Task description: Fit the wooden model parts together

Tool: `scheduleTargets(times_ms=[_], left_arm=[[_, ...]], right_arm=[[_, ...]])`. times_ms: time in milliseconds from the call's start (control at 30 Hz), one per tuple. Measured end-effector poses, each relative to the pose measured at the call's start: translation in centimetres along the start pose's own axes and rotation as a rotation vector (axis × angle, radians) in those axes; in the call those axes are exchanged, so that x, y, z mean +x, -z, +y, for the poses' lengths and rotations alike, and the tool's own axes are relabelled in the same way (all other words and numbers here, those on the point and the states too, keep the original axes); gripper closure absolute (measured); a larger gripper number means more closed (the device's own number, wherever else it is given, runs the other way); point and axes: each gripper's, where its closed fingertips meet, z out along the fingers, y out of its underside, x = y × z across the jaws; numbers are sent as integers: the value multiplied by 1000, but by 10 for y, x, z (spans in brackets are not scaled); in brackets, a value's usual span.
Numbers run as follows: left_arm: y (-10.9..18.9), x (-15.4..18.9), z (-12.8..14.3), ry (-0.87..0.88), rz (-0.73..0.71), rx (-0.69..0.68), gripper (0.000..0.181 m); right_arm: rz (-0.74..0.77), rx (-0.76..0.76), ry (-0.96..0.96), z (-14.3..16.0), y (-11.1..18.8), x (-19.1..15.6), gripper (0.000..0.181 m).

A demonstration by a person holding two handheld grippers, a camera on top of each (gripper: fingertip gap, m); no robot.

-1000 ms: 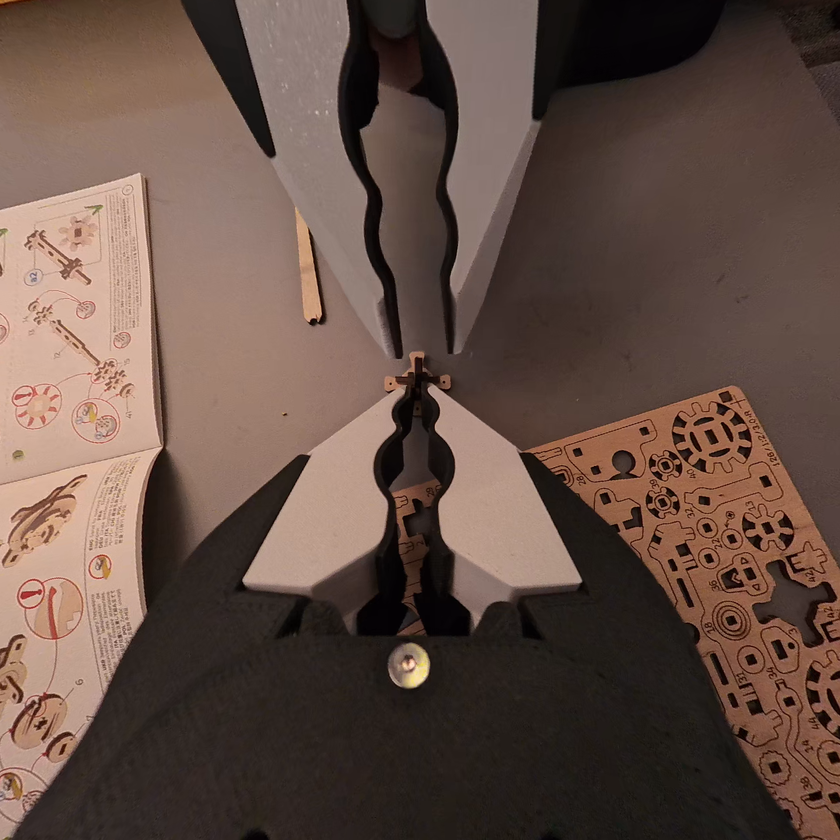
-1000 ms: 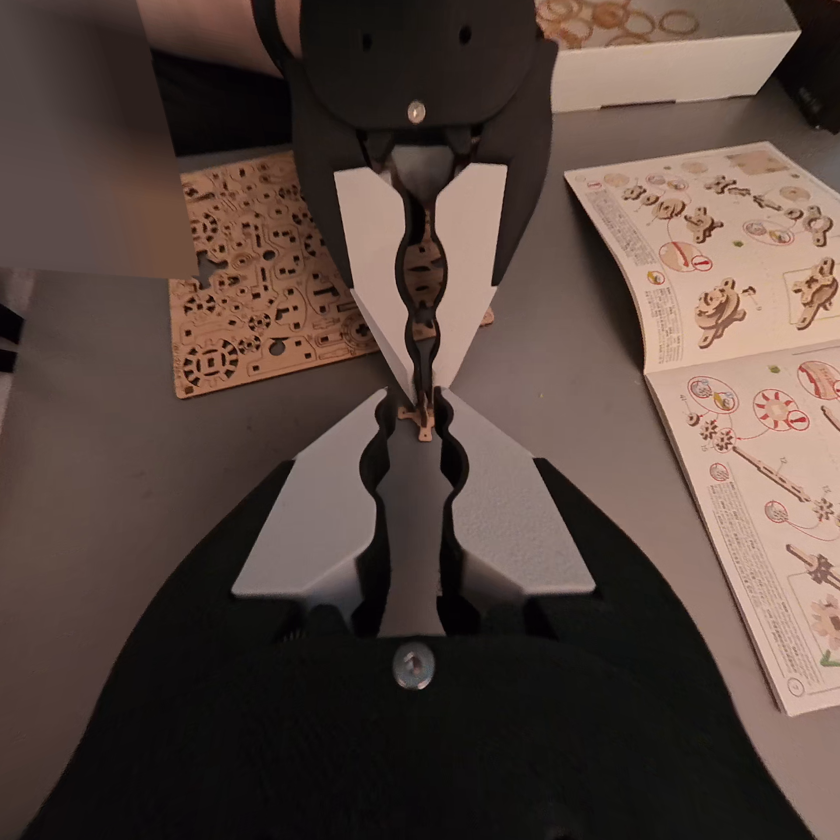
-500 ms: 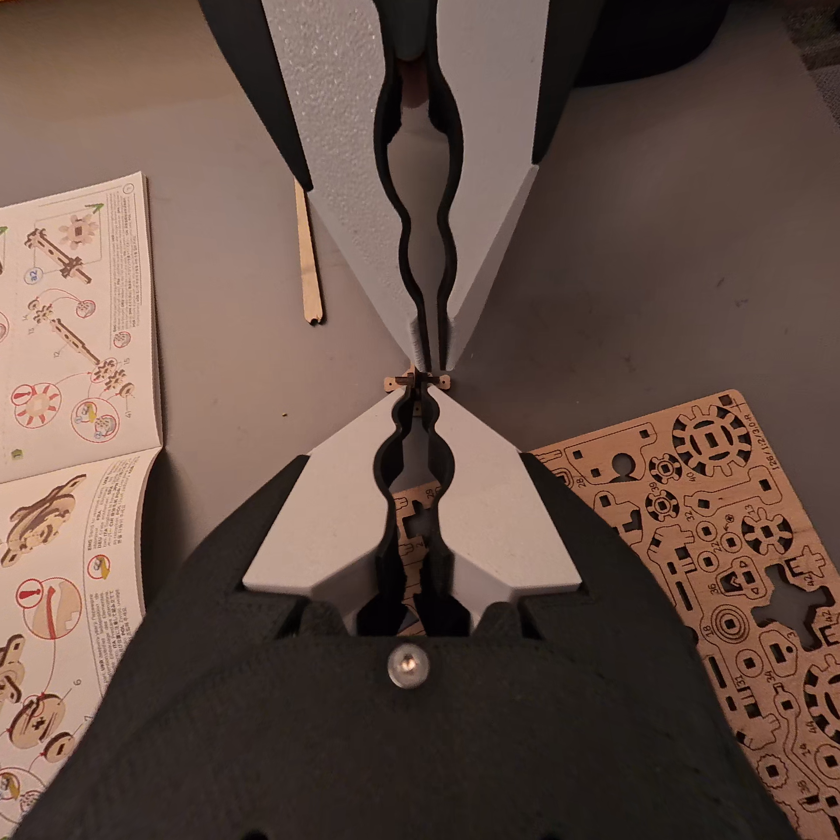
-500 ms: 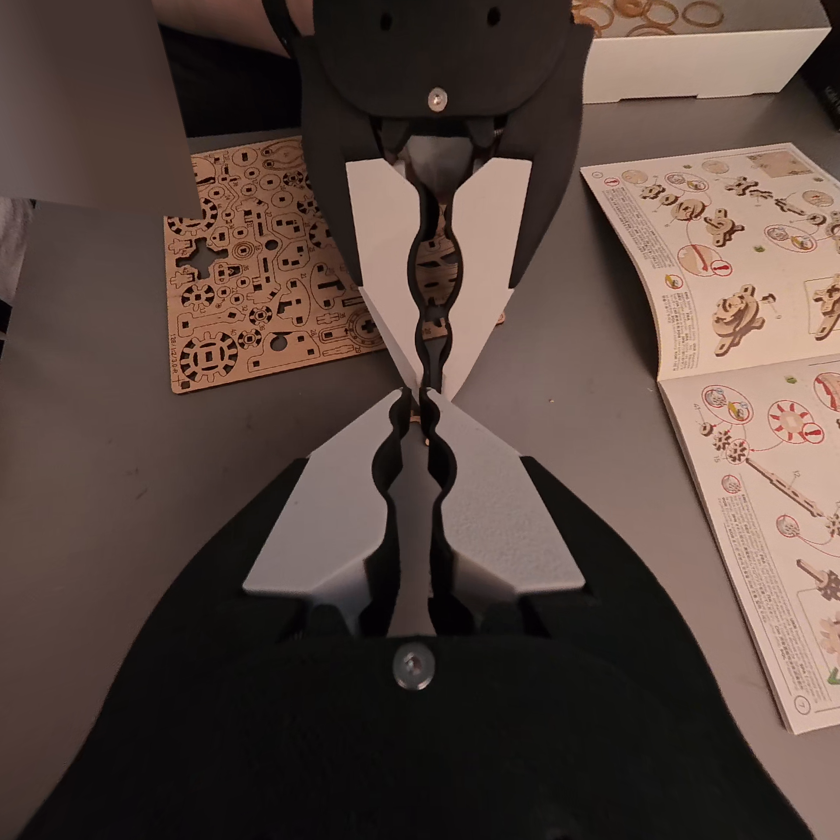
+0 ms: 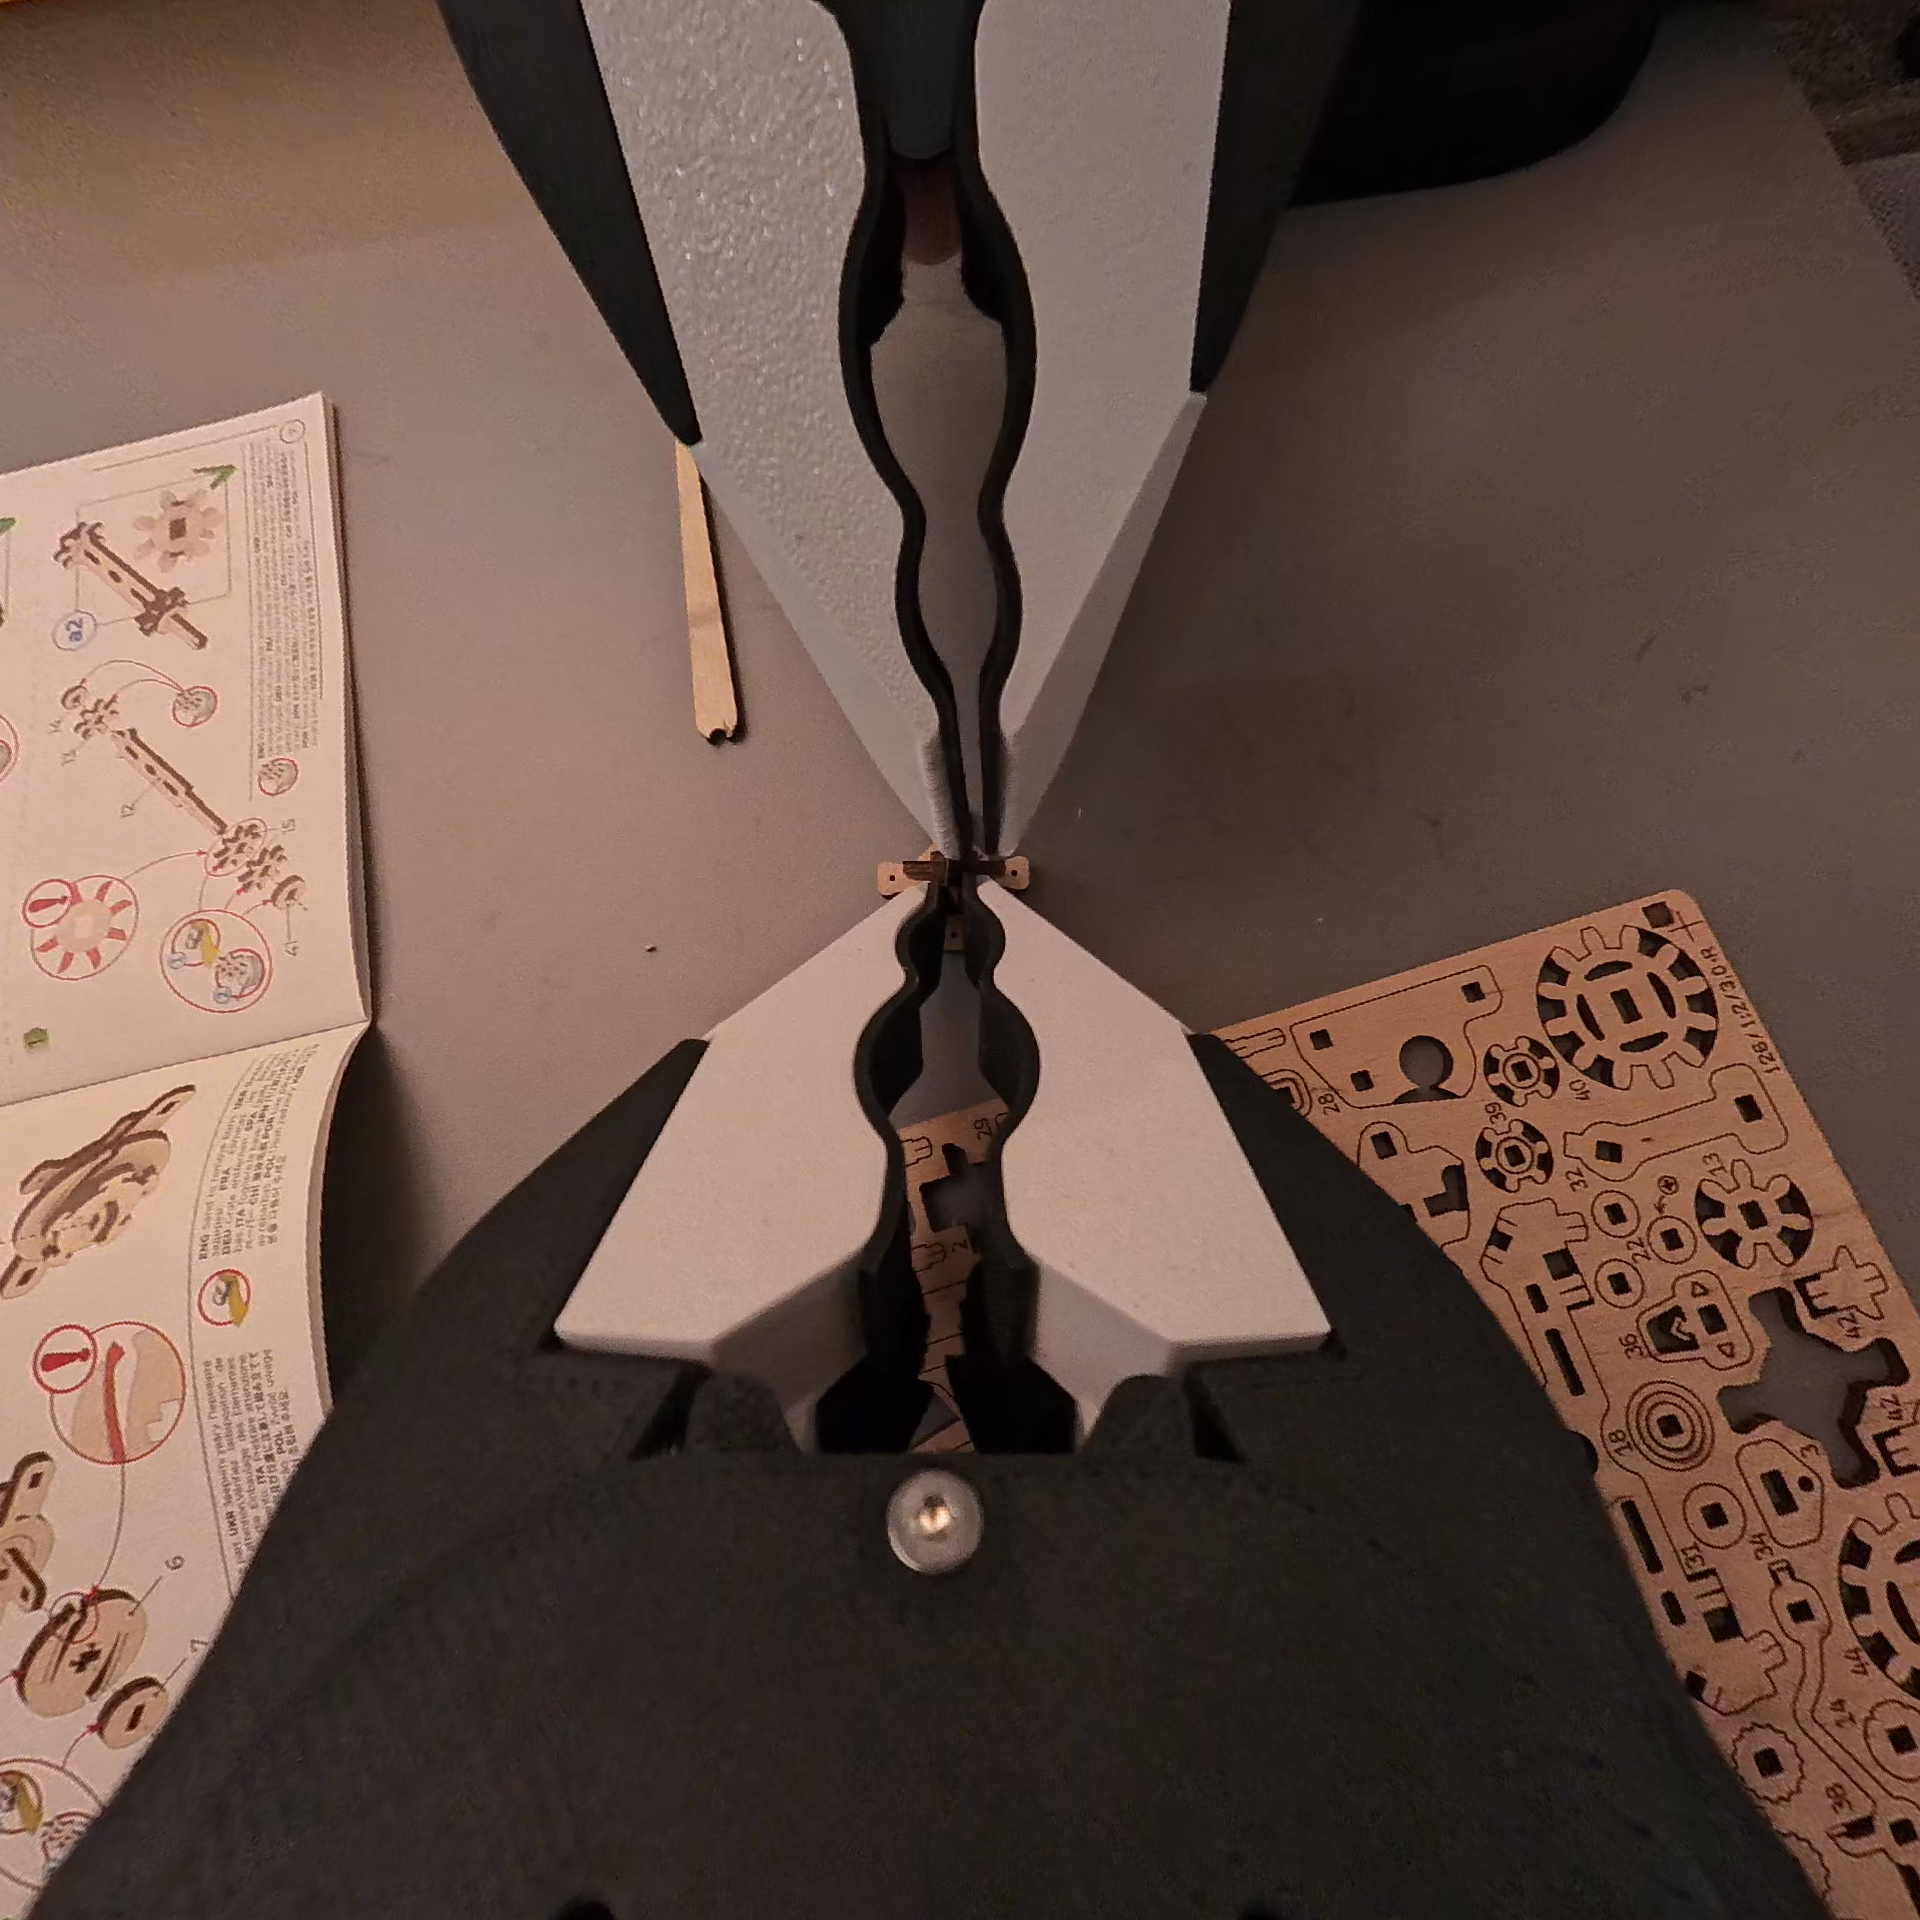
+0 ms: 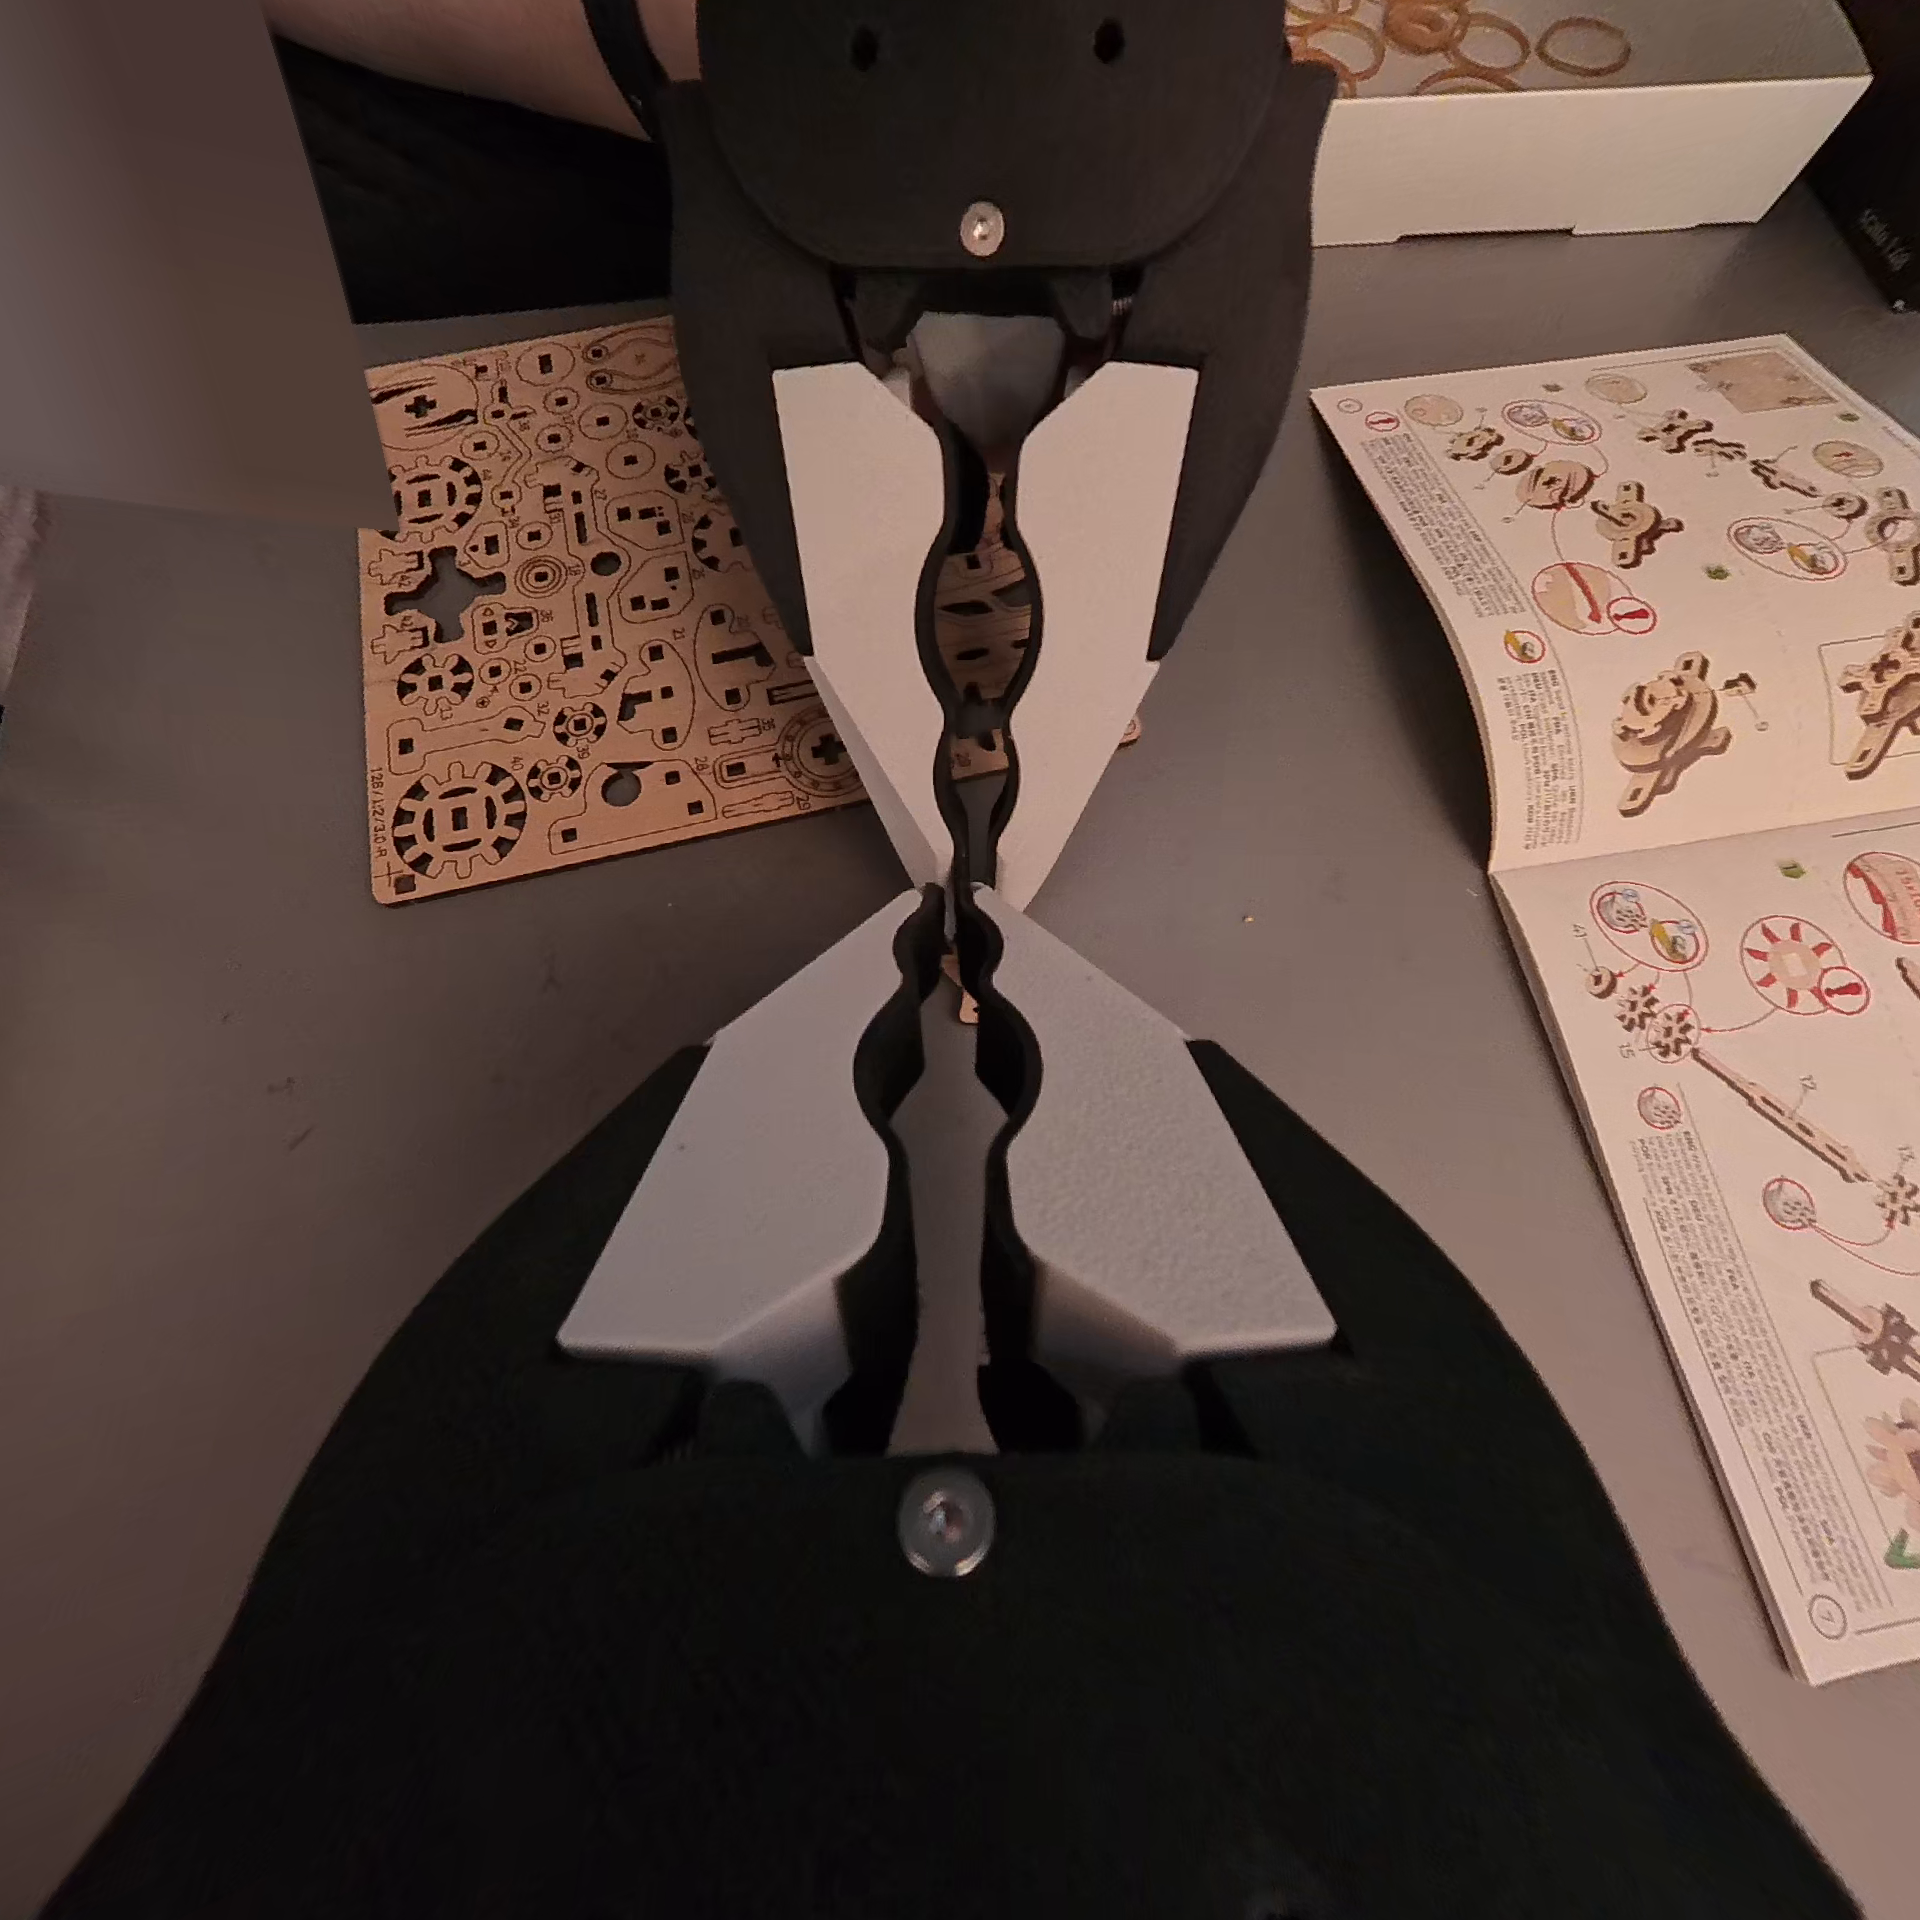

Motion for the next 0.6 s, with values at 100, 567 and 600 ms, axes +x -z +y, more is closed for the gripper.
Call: scheduleTargets(times_ms=[100, 567, 600], left_arm=[[0, 0, 0, -1, -1, 0, 180], [6, 2, 1, 20, 57, 0, 164], [10, 2, 0, 24, 70, 10, 160]], right_arm=[[35, -4, 8, 1, 3, 6, 174], [26, -59, -4, 10, 2, 5, 173], [30, -58, -8, 10, 2, 5, 171]])
